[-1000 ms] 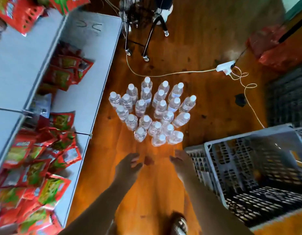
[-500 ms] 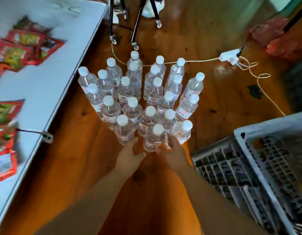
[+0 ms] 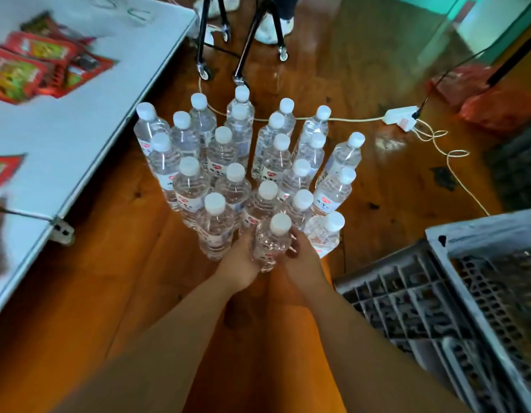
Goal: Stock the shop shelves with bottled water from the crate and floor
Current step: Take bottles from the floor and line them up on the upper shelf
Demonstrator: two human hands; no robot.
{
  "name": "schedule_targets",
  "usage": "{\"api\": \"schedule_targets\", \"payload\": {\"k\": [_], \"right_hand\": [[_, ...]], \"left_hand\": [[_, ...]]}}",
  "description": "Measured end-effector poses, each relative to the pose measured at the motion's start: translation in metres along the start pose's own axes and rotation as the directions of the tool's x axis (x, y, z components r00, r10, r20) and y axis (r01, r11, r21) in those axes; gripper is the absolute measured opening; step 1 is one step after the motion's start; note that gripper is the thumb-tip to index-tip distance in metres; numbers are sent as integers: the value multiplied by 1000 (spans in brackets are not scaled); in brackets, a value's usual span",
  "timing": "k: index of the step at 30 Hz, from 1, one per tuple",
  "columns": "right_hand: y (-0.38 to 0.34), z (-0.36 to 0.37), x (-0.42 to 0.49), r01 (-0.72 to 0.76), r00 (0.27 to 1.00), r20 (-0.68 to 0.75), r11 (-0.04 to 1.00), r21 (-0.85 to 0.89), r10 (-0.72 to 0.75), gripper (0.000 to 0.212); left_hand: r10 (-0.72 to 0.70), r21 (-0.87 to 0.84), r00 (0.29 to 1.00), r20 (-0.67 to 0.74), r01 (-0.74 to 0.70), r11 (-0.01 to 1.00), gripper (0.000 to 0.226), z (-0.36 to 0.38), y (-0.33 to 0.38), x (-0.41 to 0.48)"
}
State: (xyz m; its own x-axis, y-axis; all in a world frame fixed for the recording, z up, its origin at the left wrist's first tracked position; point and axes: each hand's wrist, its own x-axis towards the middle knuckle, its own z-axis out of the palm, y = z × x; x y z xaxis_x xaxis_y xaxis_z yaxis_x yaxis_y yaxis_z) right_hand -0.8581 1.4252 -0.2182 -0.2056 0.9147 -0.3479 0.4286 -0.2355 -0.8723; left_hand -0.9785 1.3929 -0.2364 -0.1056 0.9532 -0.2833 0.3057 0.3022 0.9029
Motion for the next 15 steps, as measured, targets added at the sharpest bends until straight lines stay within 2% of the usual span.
{"api": "schedule_targets", "payload": {"k": [5,9,12,15], "right_hand": [[-2,2,-12,-20,999,-41,996,93,24,54],[-10,-12,-20,23,998,-55,1000,11,-22,48],[-36,-28,-34,51,999,-20,999,8,-51,44],[-86,-46,-61,83,996,19,997,-10,-83,46]], "left_hand": [[-15,32,999,-43,16,999,65,-3,-10,-4],[-35,-42,999,15,36,998,65,-13,1,-13],[-59,-135,997,55,66,989,57,-29,27,-29],[-45,-114,997,69,52,992,47,-55,75,-55]]}}
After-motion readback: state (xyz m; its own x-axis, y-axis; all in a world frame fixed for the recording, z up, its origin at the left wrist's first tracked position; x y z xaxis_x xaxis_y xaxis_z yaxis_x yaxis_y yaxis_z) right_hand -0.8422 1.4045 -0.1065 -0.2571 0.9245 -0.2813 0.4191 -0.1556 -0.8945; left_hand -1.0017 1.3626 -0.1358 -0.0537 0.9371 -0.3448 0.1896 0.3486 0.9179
